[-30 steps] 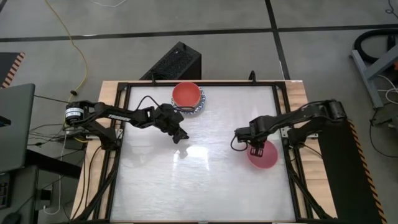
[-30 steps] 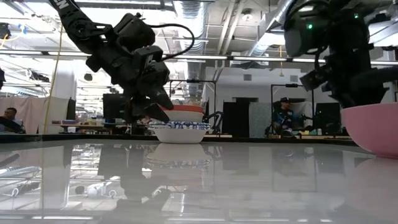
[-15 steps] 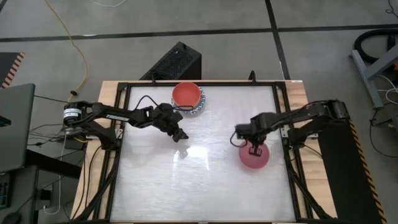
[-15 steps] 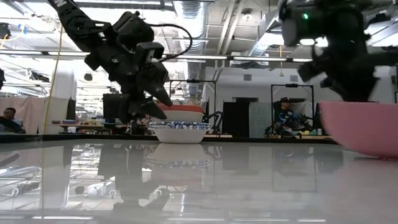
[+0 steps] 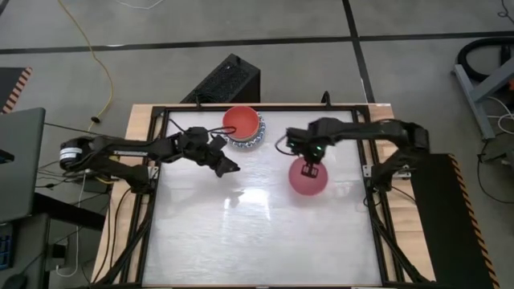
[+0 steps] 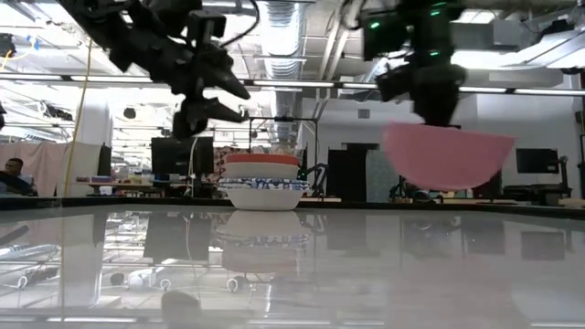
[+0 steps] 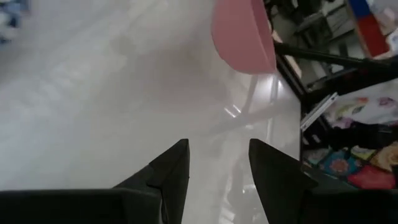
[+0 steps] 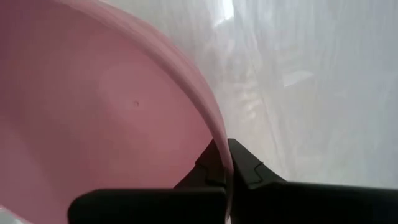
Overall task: Nest bowls inside each other
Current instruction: Stack the pink bowl on top of the orange bowl
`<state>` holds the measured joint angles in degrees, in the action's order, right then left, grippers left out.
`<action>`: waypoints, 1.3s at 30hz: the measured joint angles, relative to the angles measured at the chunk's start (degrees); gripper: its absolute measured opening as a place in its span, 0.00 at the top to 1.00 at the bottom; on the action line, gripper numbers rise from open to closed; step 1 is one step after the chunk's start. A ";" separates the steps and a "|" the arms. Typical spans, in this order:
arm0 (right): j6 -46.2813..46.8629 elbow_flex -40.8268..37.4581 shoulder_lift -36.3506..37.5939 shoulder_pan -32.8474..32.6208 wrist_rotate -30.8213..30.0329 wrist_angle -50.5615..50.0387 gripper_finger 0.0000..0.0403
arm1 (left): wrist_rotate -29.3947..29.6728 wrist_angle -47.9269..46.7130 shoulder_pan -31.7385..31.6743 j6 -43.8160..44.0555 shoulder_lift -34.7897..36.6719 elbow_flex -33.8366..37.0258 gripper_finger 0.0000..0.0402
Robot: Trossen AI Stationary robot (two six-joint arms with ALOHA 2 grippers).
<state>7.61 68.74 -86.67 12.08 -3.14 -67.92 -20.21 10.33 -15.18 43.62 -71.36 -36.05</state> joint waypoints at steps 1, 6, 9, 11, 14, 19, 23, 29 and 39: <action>-1.66 2.09 -1.85 0.58 0.04 -0.69 0.98 | 0.85 -1.20 0.02 0.00 1.18 0.00 0.61; -9.63 14.86 -10.69 2.60 0.20 -3.04 0.98 | 3.02 -6.79 0.02 -0.90 6.57 -0.02 0.61; -13.78 23.60 -16.35 3.55 1.50 -5.33 0.98 | 4.22 -12.31 0.02 -2.09 9.80 -0.02 0.61; -15.87 29.78 -20.11 4.22 2.00 -6.77 0.98 | 5.64 -15.76 0.02 -2.89 11.85 -0.02 0.61; -18.64 39.11 -26.03 5.16 1.98 -9.90 0.98 | 7.84 -20.82 0.02 -3.84 14.53 0.00 0.61; -21.83 54.41 -36.11 6.22 1.95 -15.15 0.98 | 10.03 -27.26 0.02 -4.86 18.02 0.00 0.61; -23.20 66.35 -42.62 6.88 2.04 -18.84 0.98 | 11.40 -31.75 0.02 -5.97 19.84 0.02 0.61; -18.43 62.49 -41.94 8.73 6.23 -13.38 0.98 | 15.08 -38.06 0.02 -6.48 21.42 0.02 0.61; -1.70 63.78 -40.97 12.13 12.49 -3.31 0.98 | 18.73 -39.64 0.02 -6.57 21.64 0.04 0.61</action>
<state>5.91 132.52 -127.64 24.21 9.34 -71.24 -1.48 -29.31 -15.16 37.04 -49.71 -36.01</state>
